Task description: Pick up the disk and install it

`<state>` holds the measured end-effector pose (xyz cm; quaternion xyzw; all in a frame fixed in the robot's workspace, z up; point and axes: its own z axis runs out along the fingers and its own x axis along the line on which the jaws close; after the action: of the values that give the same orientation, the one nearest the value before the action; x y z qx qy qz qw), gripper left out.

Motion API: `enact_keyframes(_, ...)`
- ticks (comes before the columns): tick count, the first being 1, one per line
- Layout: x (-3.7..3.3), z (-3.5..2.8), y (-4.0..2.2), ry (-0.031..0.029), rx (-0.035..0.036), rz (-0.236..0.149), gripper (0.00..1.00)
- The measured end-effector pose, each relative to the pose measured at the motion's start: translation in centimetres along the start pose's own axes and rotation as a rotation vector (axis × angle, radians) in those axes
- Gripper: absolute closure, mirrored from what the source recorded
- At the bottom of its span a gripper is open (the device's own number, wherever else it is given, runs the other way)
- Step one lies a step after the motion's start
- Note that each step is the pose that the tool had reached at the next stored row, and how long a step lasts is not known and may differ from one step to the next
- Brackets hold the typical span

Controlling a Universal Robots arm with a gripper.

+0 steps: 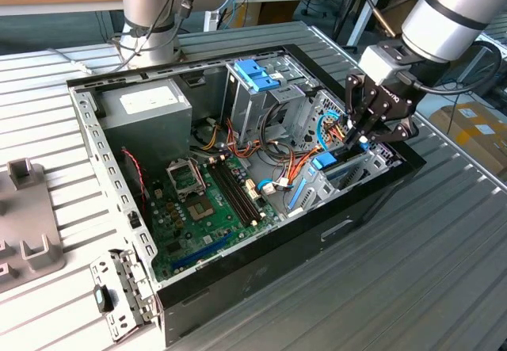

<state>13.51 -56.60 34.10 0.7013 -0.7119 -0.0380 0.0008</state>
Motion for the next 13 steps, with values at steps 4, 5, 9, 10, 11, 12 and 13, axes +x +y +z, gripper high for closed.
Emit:
enact_keyframes(4, 0.01, 0.04, 0.00, -0.0002, 0.0000, 0.000, 0.82)
enact_keyframes(5, 0.01, 0.05, 0.00, -0.0003, 0.0000, 0.000, 0.82)
enact_keyframes(9, 0.01, 0.06, 0.00, -0.0005, 0.0000, 0.000, 0.69)
enact_keyframes(10, 0.01, 0.05, 0.00, -0.0003, 0.0000, 0.000, 0.69)
enact_keyframes(11, 0.01, 0.00, 0.00, -0.0001, 0.0000, 0.000, 0.69)
enact_keyframes(12, 0.00, -0.13, 0.01, -0.0002, 0.0000, 0.000, 0.69)
enact_keyframes(13, -0.01, -0.41, 0.02, -0.0004, 0.0000, 0.000, 0.69)
